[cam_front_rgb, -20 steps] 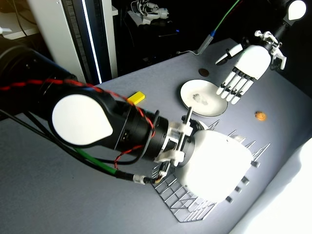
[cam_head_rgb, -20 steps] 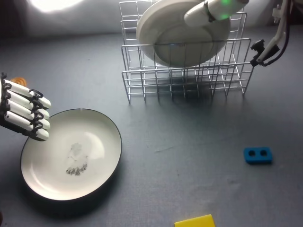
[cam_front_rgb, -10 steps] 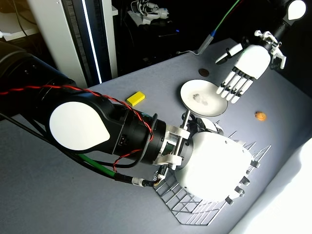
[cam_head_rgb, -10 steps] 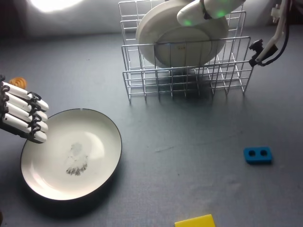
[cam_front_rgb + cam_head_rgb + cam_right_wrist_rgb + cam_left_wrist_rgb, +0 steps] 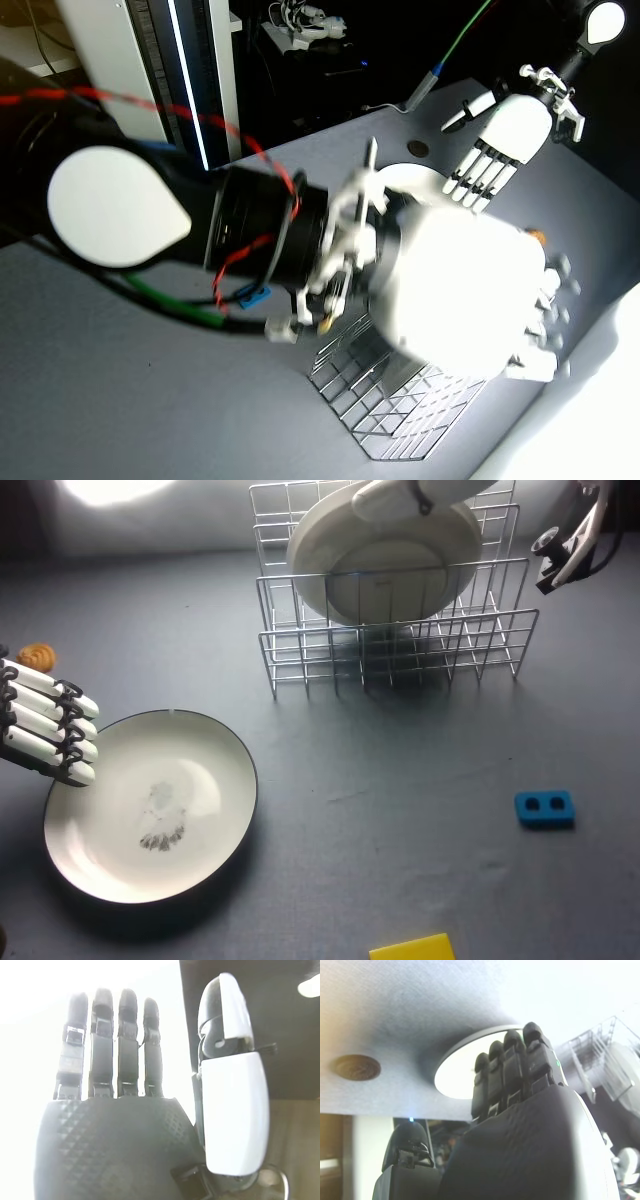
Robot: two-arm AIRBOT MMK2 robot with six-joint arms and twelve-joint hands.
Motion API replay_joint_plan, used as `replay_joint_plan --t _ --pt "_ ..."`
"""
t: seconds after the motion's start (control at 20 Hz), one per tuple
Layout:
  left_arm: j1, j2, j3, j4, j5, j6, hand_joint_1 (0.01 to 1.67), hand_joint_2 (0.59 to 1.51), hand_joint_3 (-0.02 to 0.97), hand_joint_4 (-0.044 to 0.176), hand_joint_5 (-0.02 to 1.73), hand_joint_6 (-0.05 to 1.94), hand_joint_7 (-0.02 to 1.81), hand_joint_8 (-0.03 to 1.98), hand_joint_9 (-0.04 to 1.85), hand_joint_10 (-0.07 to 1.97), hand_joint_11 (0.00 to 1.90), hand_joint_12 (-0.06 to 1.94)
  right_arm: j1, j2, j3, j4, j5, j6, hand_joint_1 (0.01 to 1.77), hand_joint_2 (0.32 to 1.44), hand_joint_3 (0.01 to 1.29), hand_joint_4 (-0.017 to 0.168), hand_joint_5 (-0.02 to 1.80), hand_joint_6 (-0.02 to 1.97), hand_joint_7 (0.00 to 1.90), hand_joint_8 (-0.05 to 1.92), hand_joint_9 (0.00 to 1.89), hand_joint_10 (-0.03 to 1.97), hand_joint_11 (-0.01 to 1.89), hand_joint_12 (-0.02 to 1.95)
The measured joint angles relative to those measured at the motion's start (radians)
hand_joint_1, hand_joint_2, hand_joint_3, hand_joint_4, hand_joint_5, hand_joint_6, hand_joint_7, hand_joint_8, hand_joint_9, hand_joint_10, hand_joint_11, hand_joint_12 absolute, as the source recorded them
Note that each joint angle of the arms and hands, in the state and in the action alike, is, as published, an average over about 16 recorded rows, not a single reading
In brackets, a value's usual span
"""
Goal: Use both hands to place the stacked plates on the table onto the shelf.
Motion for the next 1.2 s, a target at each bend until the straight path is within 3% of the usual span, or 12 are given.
replay_joint_plan --t 0.3,0.7,1.0,1.2 --pt "0.018 -0.007 0.001 -0.004 0.027 -0.001 0.01 1.180 0.017 0.000 0.16 0.01 0.14 0.00 0.09 -0.01 0.02 0.16 0.033 0.038 -0.157 0.006 -0.034 -0.315 1.00 1.04 0.01 -0.002 0.64 0.02 0.67 0.01 0.61 0.00 0.21 0.92" --pt "0.057 -0.017 0.001 -0.019 0.055 -0.016 0.01 1.185 0.017 -0.001 0.17 0.02 0.12 -0.01 0.12 0.00 0.02 0.26 -0.002 0.047 -0.328 0.100 -0.045 -0.747 1.01 1.03 0.01 0.001 0.63 0.02 0.66 0.01 0.61 0.00 0.23 0.92" --pt "0.071 -0.019 -0.003 -0.021 0.061 -0.034 0.01 1.191 0.017 -0.001 0.19 0.02 0.11 -0.02 0.17 0.02 0.01 0.31 -0.040 0.061 -0.425 0.181 -0.012 -0.939 1.07 1.02 0.01 0.004 0.56 0.02 0.57 0.01 0.53 0.00 0.18 0.89" --pt "0.073 -0.019 -0.006 -0.021 0.063 -0.048 0.01 1.193 0.017 -0.002 0.21 0.02 0.11 -0.02 0.19 0.02 0.01 0.36 -0.038 0.100 -0.488 0.225 -0.018 -1.006 1.15 1.02 0.01 0.003 0.46 0.02 0.44 0.01 0.41 0.00 0.12 0.80"
